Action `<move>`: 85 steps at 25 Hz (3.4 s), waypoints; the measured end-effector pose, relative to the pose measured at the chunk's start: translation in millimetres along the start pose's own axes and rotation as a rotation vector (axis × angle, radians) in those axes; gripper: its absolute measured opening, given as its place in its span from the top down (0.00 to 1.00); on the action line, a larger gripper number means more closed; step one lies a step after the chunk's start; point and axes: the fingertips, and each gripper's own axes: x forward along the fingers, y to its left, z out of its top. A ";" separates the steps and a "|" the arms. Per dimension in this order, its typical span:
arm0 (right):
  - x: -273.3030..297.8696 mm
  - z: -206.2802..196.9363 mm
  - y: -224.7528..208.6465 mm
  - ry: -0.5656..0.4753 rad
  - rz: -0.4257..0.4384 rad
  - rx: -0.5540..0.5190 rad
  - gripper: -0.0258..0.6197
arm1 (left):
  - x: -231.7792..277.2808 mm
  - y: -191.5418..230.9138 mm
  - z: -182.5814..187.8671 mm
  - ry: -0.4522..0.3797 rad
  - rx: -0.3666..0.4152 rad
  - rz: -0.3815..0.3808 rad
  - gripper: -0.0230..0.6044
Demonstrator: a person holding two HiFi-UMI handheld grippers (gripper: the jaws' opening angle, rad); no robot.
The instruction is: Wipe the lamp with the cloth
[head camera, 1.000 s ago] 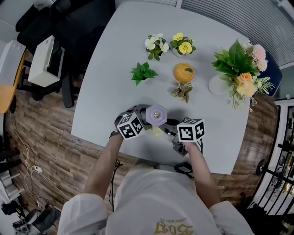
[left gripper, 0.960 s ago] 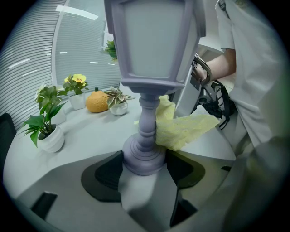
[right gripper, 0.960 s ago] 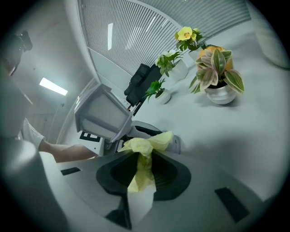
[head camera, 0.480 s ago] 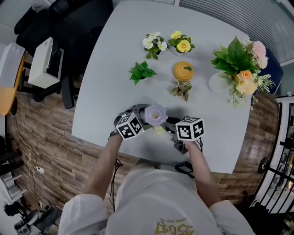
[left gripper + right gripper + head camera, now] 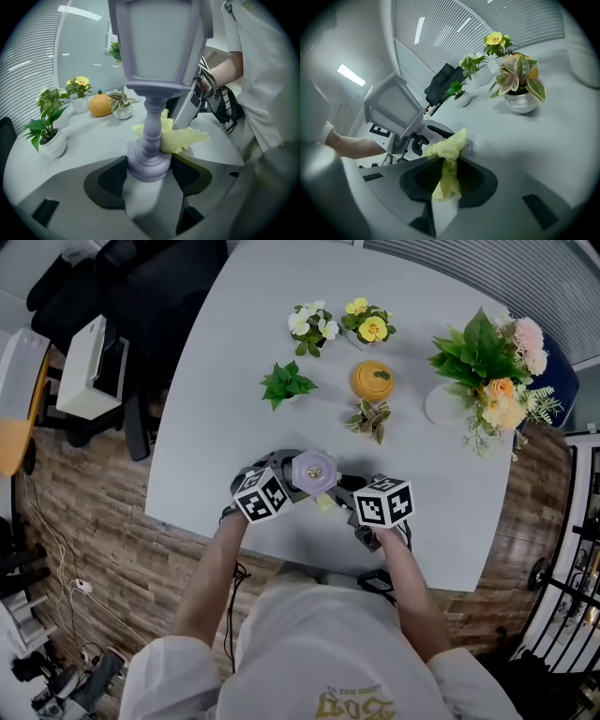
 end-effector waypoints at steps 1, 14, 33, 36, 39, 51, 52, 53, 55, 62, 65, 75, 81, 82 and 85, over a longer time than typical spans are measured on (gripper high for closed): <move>-0.3 -0.3 -0.6 -0.002 -0.004 -0.004 0.81 | 0.1 -0.1 0.0 0.000 0.000 0.000 0.48; -2.6 -5.4 -1.4 -0.015 -0.030 -0.062 0.82 | 0.7 0.1 0.6 -0.002 0.001 -0.002 0.48; -5.3 -17.3 -7.8 -0.045 -0.141 -0.050 0.82 | 1.9 -0.8 -1.5 -0.004 0.004 0.000 0.48; -5.1 -13.1 -12.5 -0.043 -0.161 -0.049 0.82 | 1.6 -0.7 -0.7 -0.006 0.005 0.002 0.48; -5.3 -8.5 -16.2 -0.038 -0.172 -0.060 0.82 | 1.5 -0.8 -0.1 -0.004 0.003 0.000 0.48; -5.3 16.3 -34.1 -0.066 -0.204 -0.054 0.83 | 0.3 -0.8 1.1 -0.004 0.003 -0.001 0.48; -4.9 18.4 -34.2 -0.068 -0.202 -0.059 0.83 | 0.3 -0.6 1.0 -0.004 0.003 -0.001 0.48; -4.5 20.7 -33.7 -0.071 -0.197 -0.068 0.83 | 0.4 -0.3 1.0 -0.003 0.003 -0.001 0.48; -3.1 25.6 -30.6 -0.078 -0.179 -0.090 0.83 | 0.6 -0.2 0.8 -0.003 0.002 -0.001 0.48; 4.5 44.9 -15.6 -0.118 -0.070 -0.097 0.83 | 1.0 0.0 0.7 -0.002 0.002 -0.002 0.48; 4.7 53.2 -6.4 -0.147 0.022 -0.056 0.83 | 1.0 -0.2 1.0 -0.002 0.001 -0.002 0.48; 1.2 61.4 7.2 -0.154 0.199 -0.014 0.83 | -0.1 -0.6 0.8 -0.001 0.002 -0.007 0.48; 18.6 63.4 0.8 -0.103 0.114 -0.080 0.83 | -0.1 0.7 1.7 -0.003 0.002 -0.004 0.48; 21.3 63.5 -0.9 -0.094 0.093 -0.093 0.83 | 0.0 0.8 1.7 -0.003 0.002 -0.003 0.48; 26.8 62.1 -5.9 -0.060 0.028 -0.140 0.83 | 0.5 0.7 1.1 -0.003 0.002 -0.004 0.48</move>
